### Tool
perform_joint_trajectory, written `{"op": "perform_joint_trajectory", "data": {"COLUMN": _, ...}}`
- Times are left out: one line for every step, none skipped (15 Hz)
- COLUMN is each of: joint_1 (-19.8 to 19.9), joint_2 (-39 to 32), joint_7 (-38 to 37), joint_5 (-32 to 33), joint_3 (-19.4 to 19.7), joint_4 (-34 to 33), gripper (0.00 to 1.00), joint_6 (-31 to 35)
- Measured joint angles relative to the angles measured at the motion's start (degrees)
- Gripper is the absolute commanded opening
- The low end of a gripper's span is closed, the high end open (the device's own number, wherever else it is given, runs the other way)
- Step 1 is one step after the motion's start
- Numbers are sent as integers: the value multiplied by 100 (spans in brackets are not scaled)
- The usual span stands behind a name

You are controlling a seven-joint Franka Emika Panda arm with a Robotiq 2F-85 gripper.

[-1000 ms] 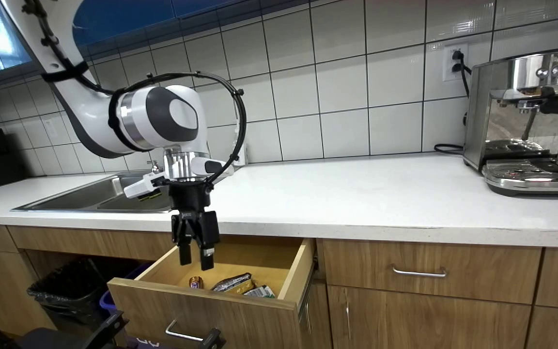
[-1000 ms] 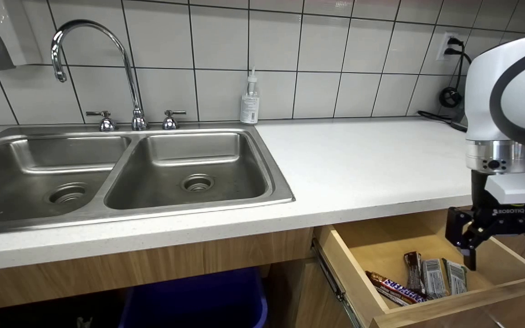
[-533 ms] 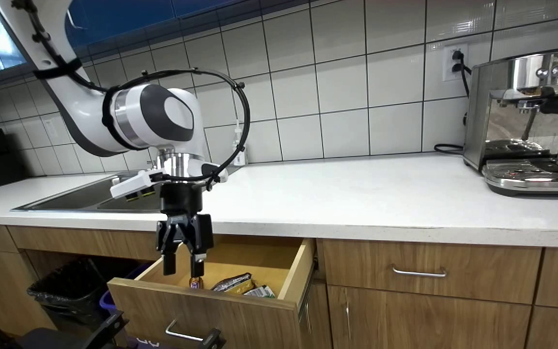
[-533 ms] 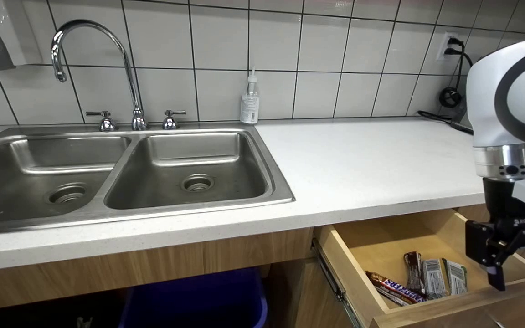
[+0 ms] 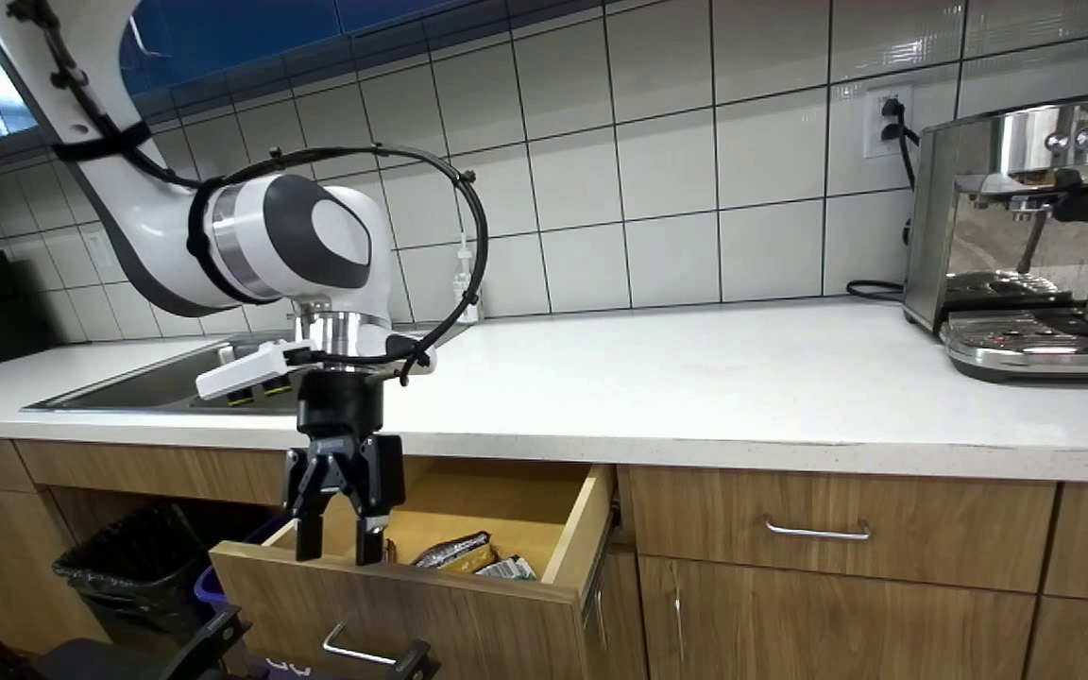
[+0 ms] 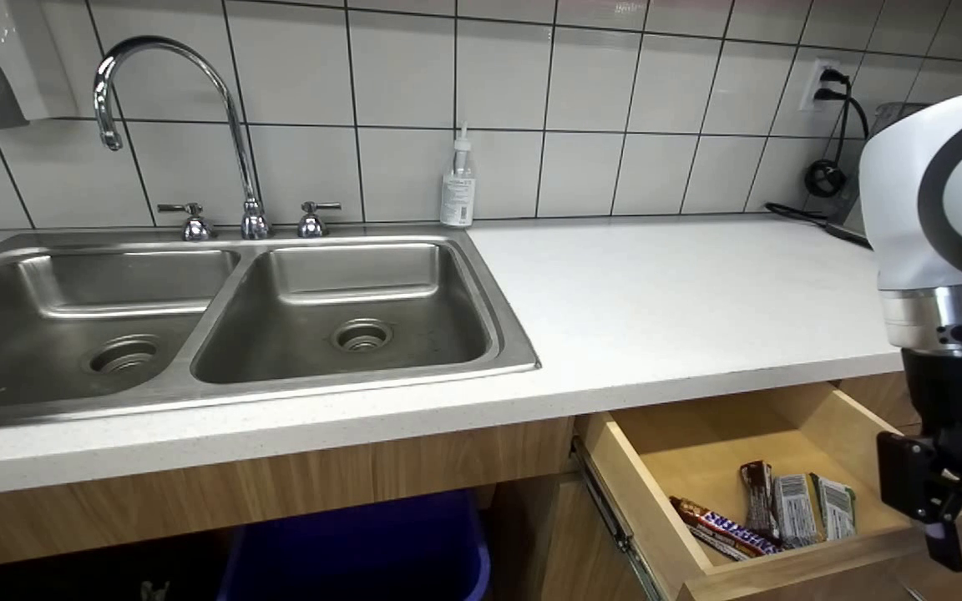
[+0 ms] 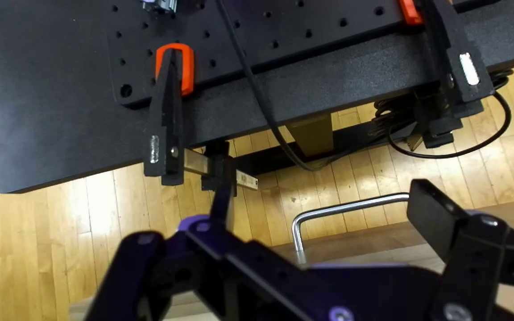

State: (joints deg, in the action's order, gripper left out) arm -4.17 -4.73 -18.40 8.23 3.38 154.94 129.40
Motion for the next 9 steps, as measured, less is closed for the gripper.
{"op": "perform_joint_trajectory", "data": {"joint_1": 0, "joint_2": -11, "joint_7": 12, "joint_5": 0, "joint_3": -3, "joint_4": 23, "gripper": 100, "joint_6": 0}}
{"op": "perform_joint_trajectory", "data": {"joint_1": 0, "joint_2": -30, "joint_7": 17, "joint_5": 0, "joint_3": -6, "joint_4": 41, "gripper": 100, "joint_6": 0}}
{"op": "perform_joint_trajectory", "data": {"joint_1": 0, "joint_2": -60, "joint_7": 17, "joint_5": 7, "joint_3": -6, "joint_4": 53, "gripper": 100, "joint_6": 0}}
{"op": "perform_joint_trajectory", "data": {"joint_1": 0, "joint_2": -99, "joint_7": 17, "joint_5": 7, "joint_3": -6, "joint_4": 58, "gripper": 100, "joint_6": 0}}
{"op": "perform_joint_trajectory", "data": {"joint_1": 0, "joint_2": -149, "joint_7": 17, "joint_5": 19, "joint_3": -6, "joint_4": 60, "gripper": 100, "joint_6": 0}}
{"op": "perform_joint_trajectory", "data": {"joint_1": 0, "joint_2": -199, "joint_7": 17, "joint_5": 28, "joint_3": -6, "joint_4": 60, "gripper": 100, "joint_6": 0}}
{"op": "perform_joint_trajectory", "data": {"joint_1": 0, "joint_2": -252, "joint_7": 17, "joint_5": 44, "joint_3": -6, "joint_4": 60, "gripper": 100, "joint_6": 2}}
{"op": "perform_joint_trajectory", "data": {"joint_1": 0, "joint_2": -307, "joint_7": 17, "joint_5": 53, "joint_3": -6, "joint_4": 59, "gripper": 100, "joint_6": 3}}
{"op": "perform_joint_trajectory", "data": {"joint_1": 0, "joint_2": -360, "joint_7": 17, "joint_5": 59, "joint_3": -6, "joint_4": 58, "gripper": 100, "joint_6": 5}}
